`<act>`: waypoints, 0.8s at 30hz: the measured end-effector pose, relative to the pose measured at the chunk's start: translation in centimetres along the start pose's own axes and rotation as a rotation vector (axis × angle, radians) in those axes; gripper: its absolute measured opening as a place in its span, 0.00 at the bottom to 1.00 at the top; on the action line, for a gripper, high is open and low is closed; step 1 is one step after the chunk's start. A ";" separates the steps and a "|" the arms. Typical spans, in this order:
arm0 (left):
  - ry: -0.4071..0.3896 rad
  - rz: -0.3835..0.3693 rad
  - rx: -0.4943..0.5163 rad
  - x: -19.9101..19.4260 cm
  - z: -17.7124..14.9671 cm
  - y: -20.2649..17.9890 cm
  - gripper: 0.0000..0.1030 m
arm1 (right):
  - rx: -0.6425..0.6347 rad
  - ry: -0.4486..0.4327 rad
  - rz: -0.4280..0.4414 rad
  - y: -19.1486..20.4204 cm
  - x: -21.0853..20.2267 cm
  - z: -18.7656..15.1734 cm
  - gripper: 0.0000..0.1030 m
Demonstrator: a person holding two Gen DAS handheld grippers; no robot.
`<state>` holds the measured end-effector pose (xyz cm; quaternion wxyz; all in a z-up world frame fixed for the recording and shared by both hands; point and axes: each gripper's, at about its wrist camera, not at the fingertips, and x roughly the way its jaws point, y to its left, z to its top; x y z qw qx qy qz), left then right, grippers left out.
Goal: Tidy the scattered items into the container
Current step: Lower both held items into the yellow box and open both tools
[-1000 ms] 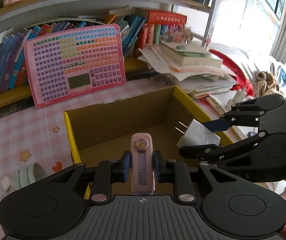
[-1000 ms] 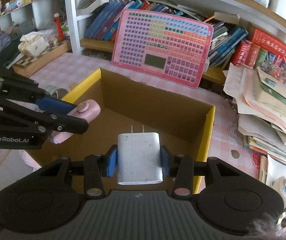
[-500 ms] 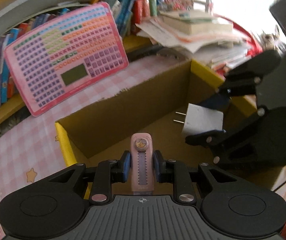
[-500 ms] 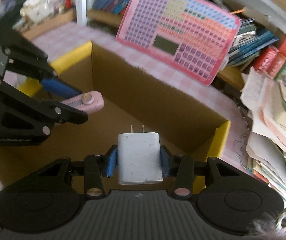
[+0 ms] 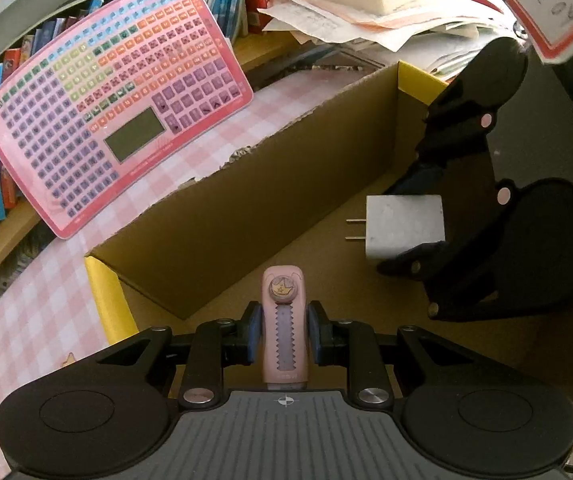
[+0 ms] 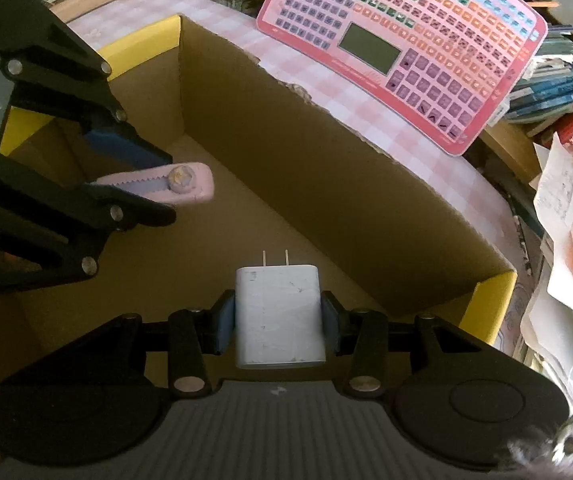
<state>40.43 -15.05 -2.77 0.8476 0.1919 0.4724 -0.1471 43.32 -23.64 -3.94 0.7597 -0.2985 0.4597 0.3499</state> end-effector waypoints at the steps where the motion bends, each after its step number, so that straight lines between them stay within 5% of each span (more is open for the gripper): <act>1: 0.003 0.000 0.001 0.1 0.1 0.0 0.22 | -0.004 0.004 0.000 0.0 0.1 0.1 0.41; 21: 0.051 -0.022 0.031 0.8 0.4 0.2 0.23 | -0.030 0.031 0.018 -0.4 0.6 0.0 0.41; 24: 0.047 -0.036 0.038 0.6 0.4 0.1 0.26 | -0.028 0.015 0.020 -0.5 0.5 0.0 0.48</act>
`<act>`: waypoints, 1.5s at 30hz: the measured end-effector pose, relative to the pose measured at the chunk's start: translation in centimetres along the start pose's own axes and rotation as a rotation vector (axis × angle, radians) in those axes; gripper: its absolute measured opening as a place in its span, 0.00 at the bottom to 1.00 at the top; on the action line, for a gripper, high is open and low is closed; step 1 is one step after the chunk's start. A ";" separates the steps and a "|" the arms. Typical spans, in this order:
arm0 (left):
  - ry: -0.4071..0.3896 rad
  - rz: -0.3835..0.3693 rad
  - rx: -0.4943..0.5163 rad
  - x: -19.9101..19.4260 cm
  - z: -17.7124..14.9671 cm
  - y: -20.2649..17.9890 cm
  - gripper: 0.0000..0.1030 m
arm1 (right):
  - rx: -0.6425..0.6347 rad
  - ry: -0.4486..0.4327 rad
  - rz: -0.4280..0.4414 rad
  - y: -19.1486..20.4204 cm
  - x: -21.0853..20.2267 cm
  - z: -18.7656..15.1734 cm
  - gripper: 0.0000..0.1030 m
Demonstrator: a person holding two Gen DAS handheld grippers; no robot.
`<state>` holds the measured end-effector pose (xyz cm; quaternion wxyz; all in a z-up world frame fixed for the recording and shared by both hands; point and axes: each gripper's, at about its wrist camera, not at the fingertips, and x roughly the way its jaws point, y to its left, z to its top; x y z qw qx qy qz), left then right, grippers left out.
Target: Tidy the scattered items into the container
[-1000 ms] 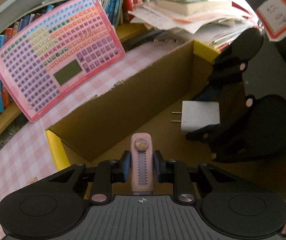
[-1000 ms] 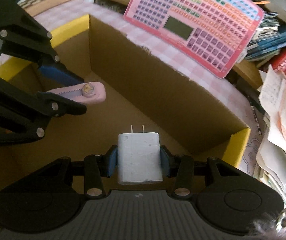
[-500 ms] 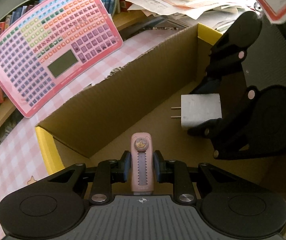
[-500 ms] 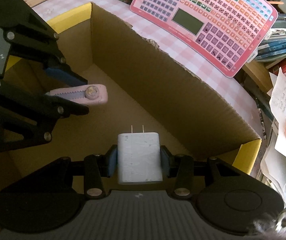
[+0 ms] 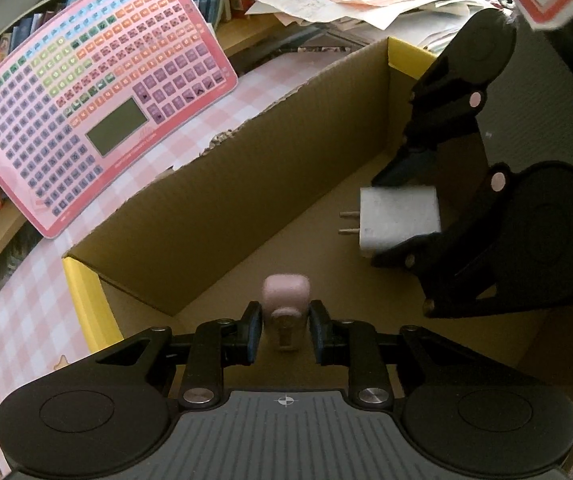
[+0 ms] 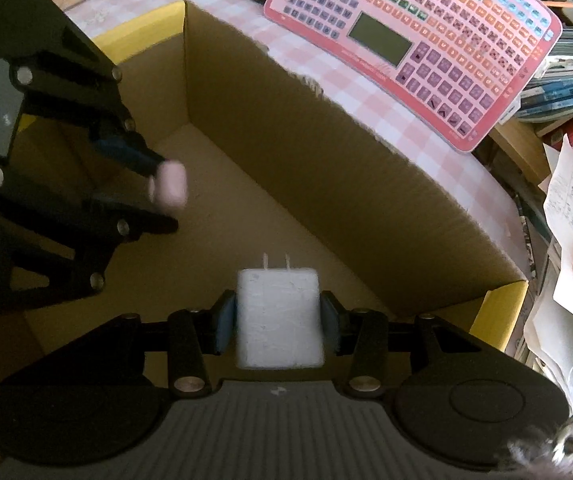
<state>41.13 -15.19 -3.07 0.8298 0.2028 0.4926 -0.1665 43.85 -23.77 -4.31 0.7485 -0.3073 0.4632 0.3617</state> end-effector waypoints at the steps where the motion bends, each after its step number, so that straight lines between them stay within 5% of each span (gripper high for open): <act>1: 0.006 -0.001 0.009 0.1 0.0 -0.1 0.27 | 0.000 -0.002 0.001 0.0 0.0 0.0 0.49; 18: -0.053 0.054 -0.012 -1.5 -0.5 -0.6 0.47 | 0.023 -0.047 -0.004 0.7 -1.0 -0.6 0.60; 29: -0.234 0.099 -0.112 -7.4 -2.1 -0.5 0.70 | 0.137 -0.200 -0.062 0.9 -6.8 -2.1 0.65; 45: -0.436 0.082 -0.176 -15.8 -6.3 -1.1 0.84 | 0.222 -0.319 -0.221 5.0 -15.1 -4.9 0.73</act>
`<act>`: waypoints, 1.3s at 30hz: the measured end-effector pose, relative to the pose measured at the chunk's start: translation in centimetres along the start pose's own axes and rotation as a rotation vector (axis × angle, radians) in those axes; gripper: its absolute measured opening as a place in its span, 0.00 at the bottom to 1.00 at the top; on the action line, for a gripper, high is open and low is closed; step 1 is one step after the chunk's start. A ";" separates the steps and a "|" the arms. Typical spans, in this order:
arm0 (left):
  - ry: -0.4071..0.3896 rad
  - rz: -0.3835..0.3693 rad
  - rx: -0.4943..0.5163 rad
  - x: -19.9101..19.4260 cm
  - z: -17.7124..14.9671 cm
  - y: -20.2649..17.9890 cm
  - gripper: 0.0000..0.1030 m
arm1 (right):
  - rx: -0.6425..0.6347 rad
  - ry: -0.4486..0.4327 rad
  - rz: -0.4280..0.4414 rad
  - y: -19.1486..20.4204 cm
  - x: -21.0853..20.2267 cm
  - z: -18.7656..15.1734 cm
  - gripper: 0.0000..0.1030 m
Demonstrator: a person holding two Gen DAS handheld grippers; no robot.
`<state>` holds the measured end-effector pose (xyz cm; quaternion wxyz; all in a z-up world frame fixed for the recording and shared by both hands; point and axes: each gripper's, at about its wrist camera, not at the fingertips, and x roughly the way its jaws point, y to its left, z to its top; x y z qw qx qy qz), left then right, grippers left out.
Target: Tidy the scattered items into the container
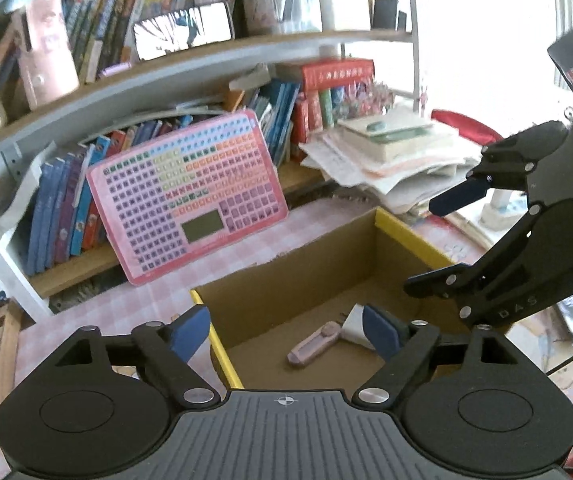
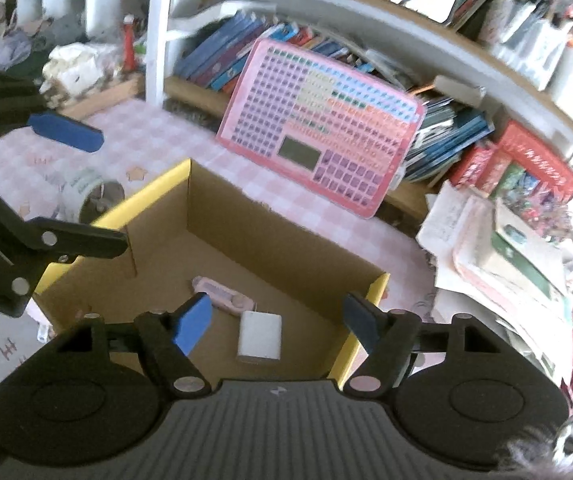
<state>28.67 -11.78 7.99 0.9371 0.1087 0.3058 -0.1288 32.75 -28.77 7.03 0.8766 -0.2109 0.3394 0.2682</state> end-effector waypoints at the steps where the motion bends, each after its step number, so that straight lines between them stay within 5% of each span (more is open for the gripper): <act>1: -0.012 -0.002 -0.005 -0.7 -0.2 0.1 0.84 | 0.014 -0.012 -0.009 0.2 -0.7 0.0 0.73; 11: -0.064 -0.025 -0.092 -6.0 -3.5 1.5 0.87 | 0.109 -0.027 -0.038 4.1 -5.4 -1.9 0.73; 22: 0.015 0.017 -0.081 -9.4 -10.2 2.8 0.88 | 0.238 0.058 -0.051 9.7 -6.7 -5.7 0.73; 33: -0.005 0.046 -0.171 -14.0 -14.6 4.5 0.89 | 0.351 -0.011 -0.170 14.4 -10.4 -7.9 0.74; 39: -0.007 0.137 -0.250 -16.1 -17.6 5.2 0.92 | 0.457 -0.093 -0.296 17.1 -12.5 -9.8 0.78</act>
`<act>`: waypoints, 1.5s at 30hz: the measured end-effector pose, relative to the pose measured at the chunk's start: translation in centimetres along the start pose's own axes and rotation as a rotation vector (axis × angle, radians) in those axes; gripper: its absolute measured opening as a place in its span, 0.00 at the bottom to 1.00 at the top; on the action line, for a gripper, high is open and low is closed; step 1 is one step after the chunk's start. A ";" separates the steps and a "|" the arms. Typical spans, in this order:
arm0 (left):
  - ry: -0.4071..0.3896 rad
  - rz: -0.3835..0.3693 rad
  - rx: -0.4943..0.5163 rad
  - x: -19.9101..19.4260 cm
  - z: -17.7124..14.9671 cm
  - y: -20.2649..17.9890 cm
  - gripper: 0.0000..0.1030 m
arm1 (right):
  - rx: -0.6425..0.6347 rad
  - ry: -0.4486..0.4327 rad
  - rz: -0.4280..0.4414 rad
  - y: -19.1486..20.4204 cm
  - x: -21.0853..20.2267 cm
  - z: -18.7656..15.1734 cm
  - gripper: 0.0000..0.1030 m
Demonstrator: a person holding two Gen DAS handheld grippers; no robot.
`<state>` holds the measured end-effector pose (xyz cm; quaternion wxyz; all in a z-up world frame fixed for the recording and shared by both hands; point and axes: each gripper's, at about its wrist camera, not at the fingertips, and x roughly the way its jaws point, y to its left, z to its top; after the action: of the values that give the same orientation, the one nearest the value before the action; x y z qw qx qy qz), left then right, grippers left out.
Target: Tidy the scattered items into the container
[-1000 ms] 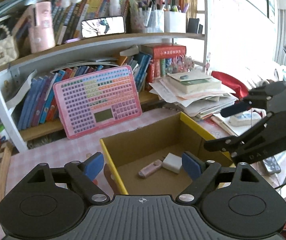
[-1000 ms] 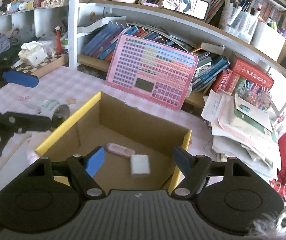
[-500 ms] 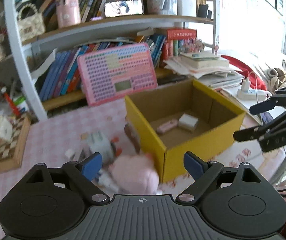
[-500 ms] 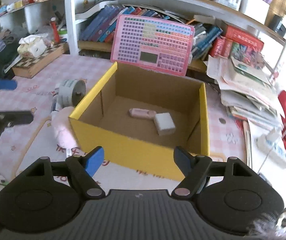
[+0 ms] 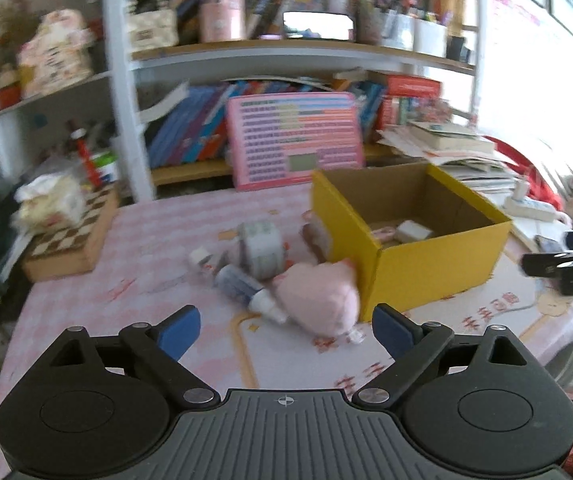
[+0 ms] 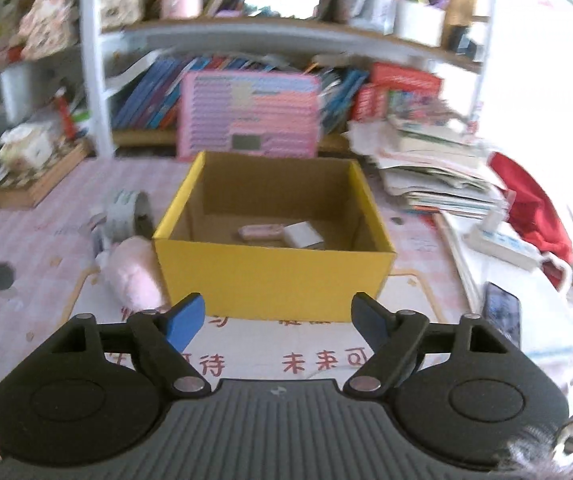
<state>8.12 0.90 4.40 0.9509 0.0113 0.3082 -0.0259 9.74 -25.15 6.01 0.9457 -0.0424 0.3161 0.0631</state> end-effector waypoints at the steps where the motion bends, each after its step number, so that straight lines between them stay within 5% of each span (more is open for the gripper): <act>1: 0.012 0.005 -0.017 -0.2 -0.5 0.4 0.92 | 0.022 0.000 -0.003 0.1 -0.3 -0.5 0.78; 14: 0.070 0.059 -0.050 -1.9 -4.3 1.9 0.92 | 0.044 0.059 -0.033 2.7 -1.3 -4.6 0.78; 45: 0.135 0.115 -0.115 -2.7 -7.1 5.0 0.92 | -0.144 0.156 0.145 10.6 0.5 -5.7 0.85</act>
<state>2.09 6.22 0.30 0.9269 -0.0238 0.3715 0.0471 5.20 -15.33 0.73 0.9057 -0.0919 0.3855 0.1503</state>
